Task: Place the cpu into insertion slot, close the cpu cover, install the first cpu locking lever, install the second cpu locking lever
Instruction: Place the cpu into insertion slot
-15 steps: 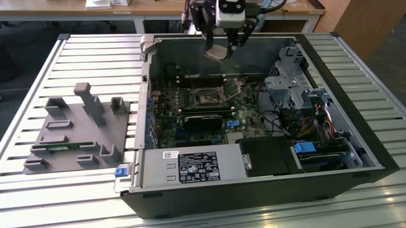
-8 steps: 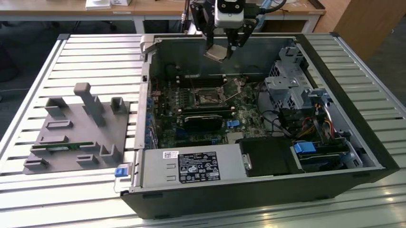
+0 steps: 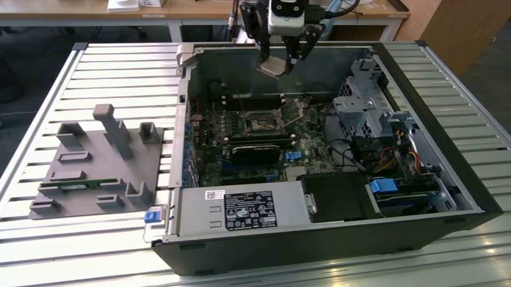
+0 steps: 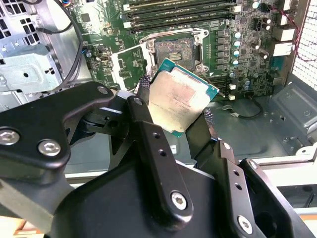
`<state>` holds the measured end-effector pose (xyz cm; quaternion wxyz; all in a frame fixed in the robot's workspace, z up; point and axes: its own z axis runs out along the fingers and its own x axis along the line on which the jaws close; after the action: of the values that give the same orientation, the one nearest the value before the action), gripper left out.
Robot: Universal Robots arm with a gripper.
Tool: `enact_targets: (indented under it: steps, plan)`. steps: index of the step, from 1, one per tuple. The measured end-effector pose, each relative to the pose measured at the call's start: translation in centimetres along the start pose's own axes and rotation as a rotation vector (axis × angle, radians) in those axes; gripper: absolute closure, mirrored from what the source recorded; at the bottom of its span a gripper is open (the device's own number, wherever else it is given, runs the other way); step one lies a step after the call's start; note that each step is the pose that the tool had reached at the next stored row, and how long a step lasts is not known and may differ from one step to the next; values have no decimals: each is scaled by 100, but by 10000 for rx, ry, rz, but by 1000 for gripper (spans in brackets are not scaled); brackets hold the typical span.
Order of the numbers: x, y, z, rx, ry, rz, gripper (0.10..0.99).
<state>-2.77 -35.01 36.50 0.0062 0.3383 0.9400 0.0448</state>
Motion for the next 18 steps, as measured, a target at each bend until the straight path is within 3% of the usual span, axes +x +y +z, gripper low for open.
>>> enact_targets:
  steps: [18]
  plan:
    - [0,-2,23,-16,-79,893,545]
